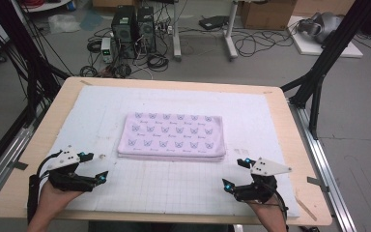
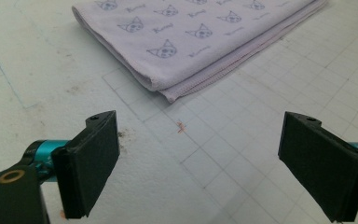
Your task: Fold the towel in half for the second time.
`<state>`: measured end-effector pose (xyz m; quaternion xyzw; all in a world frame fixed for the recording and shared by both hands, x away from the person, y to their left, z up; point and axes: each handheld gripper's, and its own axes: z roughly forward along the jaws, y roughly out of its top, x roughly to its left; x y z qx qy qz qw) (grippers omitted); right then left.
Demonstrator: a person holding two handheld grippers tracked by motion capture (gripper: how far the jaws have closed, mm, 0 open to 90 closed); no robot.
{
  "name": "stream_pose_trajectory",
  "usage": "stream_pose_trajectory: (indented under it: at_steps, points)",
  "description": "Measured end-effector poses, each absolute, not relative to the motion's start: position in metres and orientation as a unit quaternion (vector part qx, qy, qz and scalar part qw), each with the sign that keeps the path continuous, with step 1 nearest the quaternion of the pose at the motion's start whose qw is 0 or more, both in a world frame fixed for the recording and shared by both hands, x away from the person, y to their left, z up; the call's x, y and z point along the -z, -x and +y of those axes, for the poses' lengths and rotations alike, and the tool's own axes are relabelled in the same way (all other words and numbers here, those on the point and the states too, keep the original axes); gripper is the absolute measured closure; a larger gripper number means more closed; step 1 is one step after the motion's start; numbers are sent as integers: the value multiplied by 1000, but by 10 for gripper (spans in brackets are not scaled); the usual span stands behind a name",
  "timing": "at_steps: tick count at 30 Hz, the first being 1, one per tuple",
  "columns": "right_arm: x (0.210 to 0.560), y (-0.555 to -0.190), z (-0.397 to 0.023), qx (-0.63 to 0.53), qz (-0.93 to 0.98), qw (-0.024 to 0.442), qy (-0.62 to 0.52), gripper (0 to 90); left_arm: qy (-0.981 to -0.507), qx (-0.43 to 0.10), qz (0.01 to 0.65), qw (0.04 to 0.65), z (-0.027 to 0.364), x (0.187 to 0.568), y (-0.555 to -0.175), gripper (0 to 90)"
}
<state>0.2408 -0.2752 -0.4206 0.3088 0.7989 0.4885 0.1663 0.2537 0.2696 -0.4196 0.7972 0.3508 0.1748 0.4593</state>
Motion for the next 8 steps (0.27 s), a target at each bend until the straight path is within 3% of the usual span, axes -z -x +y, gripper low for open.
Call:
stream_pose_trajectory:
  at_steps: [8]
  points:
    - [423,-243,-276,-490,798,167,-308,119,-799,-171,348,460,268,420,-254,129]
